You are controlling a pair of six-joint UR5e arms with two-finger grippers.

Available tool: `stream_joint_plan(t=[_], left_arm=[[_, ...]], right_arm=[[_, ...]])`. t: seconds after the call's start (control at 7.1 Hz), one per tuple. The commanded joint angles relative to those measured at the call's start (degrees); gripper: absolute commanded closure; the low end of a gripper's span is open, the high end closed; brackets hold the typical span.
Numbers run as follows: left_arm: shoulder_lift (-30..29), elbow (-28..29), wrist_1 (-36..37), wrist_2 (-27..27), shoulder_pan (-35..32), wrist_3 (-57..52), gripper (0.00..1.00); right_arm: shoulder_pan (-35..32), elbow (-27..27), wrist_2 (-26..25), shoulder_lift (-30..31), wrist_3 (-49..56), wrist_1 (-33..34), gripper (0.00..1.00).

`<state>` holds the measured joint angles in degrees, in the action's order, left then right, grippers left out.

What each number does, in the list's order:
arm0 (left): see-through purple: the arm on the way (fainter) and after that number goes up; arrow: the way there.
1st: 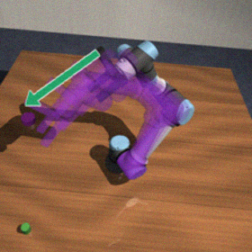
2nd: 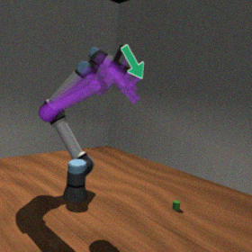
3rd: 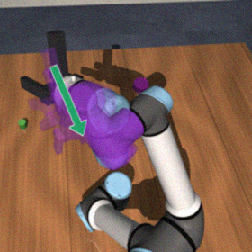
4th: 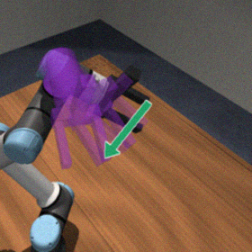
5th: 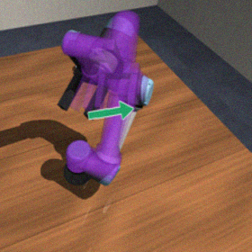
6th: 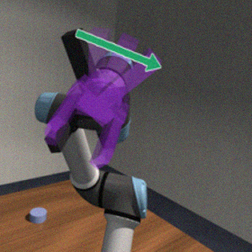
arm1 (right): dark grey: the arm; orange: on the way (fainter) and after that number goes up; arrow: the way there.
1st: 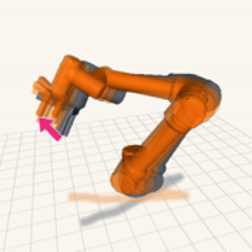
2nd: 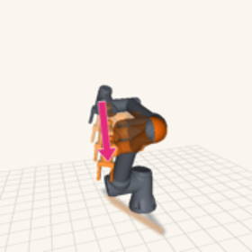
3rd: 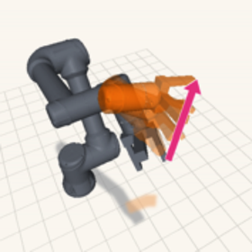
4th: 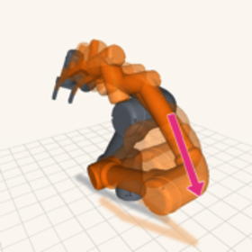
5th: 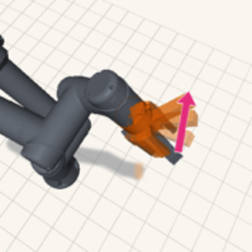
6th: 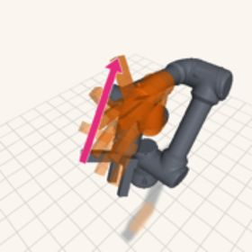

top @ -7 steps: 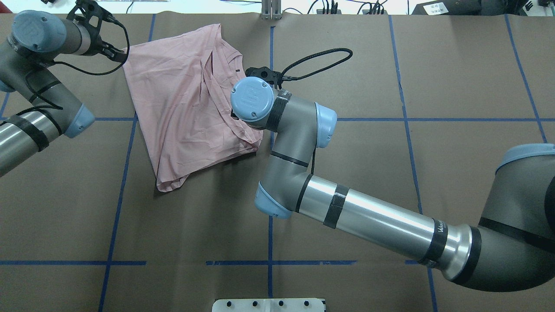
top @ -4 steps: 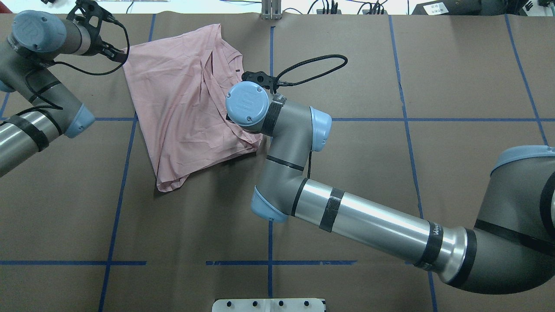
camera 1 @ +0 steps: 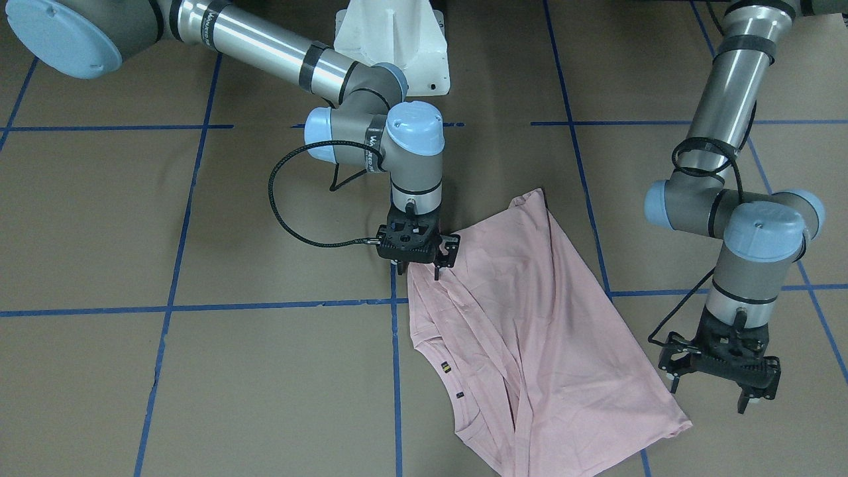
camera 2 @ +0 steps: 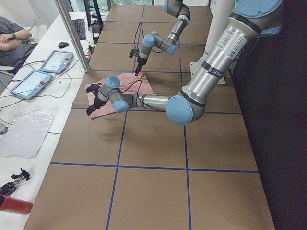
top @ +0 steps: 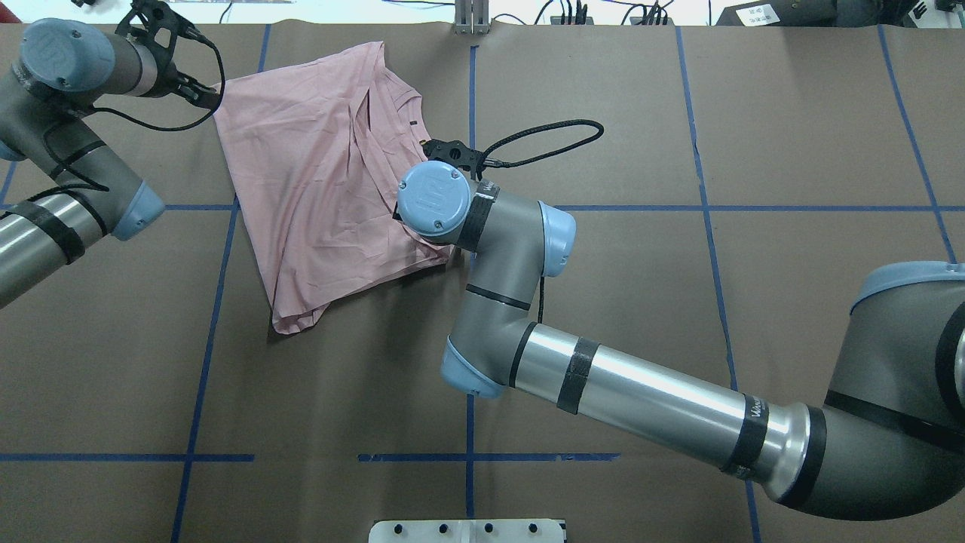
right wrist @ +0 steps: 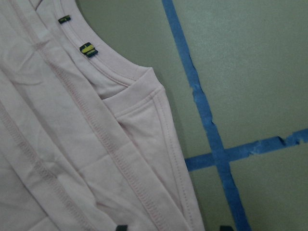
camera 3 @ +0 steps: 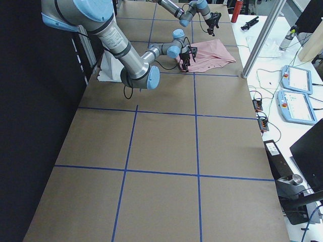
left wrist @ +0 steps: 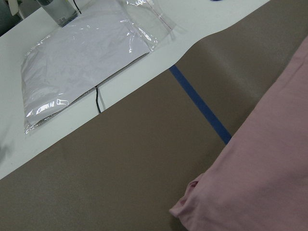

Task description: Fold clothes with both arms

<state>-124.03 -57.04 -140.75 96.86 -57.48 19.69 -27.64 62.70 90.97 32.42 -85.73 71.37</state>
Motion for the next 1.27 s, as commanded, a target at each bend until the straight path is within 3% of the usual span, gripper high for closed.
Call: stream_joint_plan(t=[0.0,0.28,0.42,0.56,1.13], left_arm=[[0.01,0.00,0.03,0.00,0.00,0.00,0.00],[0.10,0.00,-0.05,-0.09,0.00,0.00,0.00],[0.10,0.00,-0.05,0.00,0.00,0.00,0.00],[0.19,0.00,-0.05,-0.09,0.00,0.00,0.00],[0.19,0.00,-0.23,-0.09,0.00,0.00,0.00]], right_arm=[[0.22,-0.03,0.00,0.10,-0.31,-0.01,0.42],[0.40,-0.12,0.00,0.19,-0.05,-0.01,0.46],[0.48,-0.12,0.00,0.19,-0.05,-0.01,0.61],[0.48,-0.03,0.00,0.19,0.21,0.17,1.00],[0.22,2.41,0.52,0.19,0.74,3.66,1.00]])
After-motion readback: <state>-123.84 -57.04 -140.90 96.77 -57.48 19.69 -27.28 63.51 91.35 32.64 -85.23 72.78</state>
